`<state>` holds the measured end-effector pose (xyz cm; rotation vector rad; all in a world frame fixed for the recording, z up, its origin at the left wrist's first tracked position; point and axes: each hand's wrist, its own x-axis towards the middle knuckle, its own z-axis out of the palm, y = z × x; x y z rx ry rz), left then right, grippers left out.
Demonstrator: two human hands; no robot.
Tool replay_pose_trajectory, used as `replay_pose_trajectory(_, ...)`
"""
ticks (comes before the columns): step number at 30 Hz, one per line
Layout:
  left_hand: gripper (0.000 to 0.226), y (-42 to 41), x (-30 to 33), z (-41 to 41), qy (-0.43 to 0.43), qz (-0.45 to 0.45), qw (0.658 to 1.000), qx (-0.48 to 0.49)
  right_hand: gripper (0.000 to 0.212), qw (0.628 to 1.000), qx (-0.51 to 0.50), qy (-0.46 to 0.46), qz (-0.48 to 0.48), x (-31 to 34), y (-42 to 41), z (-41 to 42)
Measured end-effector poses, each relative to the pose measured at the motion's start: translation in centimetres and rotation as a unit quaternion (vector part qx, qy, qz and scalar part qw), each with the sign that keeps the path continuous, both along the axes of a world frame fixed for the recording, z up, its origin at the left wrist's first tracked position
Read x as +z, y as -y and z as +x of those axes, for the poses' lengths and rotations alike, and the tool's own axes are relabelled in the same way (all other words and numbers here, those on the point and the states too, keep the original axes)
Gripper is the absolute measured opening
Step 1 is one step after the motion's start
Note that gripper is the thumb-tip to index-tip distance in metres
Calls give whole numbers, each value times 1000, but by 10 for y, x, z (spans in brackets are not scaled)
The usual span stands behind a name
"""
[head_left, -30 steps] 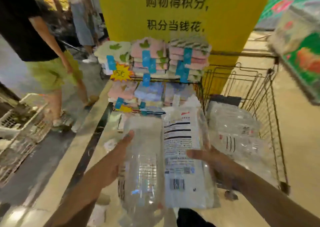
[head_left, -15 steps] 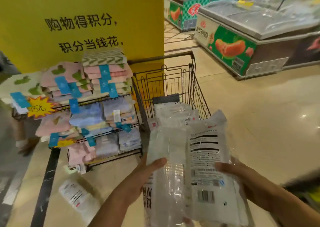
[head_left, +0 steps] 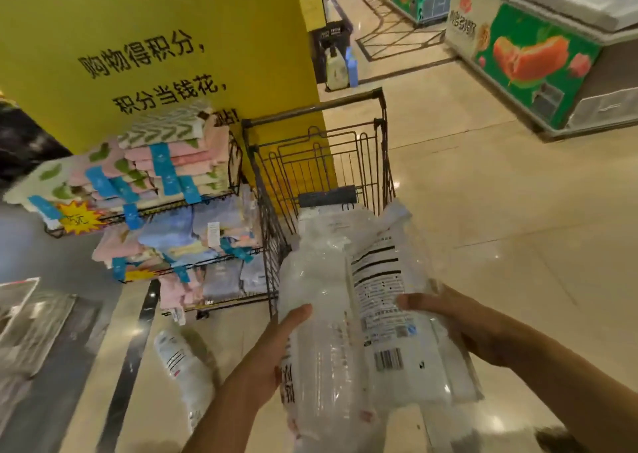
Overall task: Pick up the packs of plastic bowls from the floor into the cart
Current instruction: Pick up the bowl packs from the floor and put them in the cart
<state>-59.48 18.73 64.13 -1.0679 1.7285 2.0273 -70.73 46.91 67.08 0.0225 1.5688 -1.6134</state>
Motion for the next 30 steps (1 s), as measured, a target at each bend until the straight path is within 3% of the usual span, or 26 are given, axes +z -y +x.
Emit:
replay_pose_trajectory(2, 74, 1, -1, 2, -5, -2, 999, 34, 44, 999, 38, -5, -2, 5, 10, -25)
replay_pose_trajectory(5, 58, 3, -5, -5, -26, -2, 996, 91, 49, 995, 95, -8, 6, 5, 26, -60)
replay_pose_trajectory(9, 63, 11, -21, -28, -47, -8, 995, 84, 65, 990, 138, -13, 30, -3, 50, -105)
replay_pose_trajectory(13, 63, 9, -27, -66, -56, -20, 992, 109, 58, 982, 171, -43, 64, 0, 63, -148)
replay_pose_trajectory(18, 55, 2, -32, -114, -52, -16, 978, 200, 63, 962, 251, -69, 81, 2, 97, -228)
replay_pose_trajectory(24, 38, -31, -62, -194, -37, 8, 927, 372, 69, 920, 362, -104, 108, -36, 157, -340)
replay_pose_trajectory(28, 59, -60, -68, -251, -25, 4, 886, 463, 91, 880, 434, -147, 125, -48, 183, -409)
replay_pose_trajectory(30, 73, -70, -68, -276, -20, 7, 868, 496, 88, 853, 465, -195, 137, -45, 191, -431)
